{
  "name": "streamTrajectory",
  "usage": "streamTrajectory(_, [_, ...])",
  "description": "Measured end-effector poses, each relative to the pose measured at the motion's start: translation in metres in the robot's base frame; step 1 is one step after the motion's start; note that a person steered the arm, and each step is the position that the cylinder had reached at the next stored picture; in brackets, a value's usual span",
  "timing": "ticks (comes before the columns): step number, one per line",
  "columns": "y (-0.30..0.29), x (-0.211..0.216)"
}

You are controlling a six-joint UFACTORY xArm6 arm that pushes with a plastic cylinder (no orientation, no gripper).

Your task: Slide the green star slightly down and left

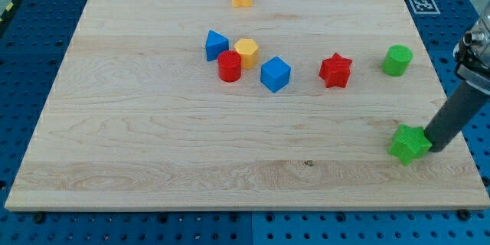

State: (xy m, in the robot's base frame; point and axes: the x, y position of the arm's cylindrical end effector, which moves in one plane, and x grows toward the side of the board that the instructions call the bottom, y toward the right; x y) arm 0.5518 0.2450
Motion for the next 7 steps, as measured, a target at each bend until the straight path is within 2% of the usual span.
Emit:
streamTrajectory(1, [0.0,0.015])
streamTrajectory(3, [-0.003,0.016])
streamTrajectory(5, [-0.004,-0.03])
streamTrajectory(7, [-0.067,-0.054])
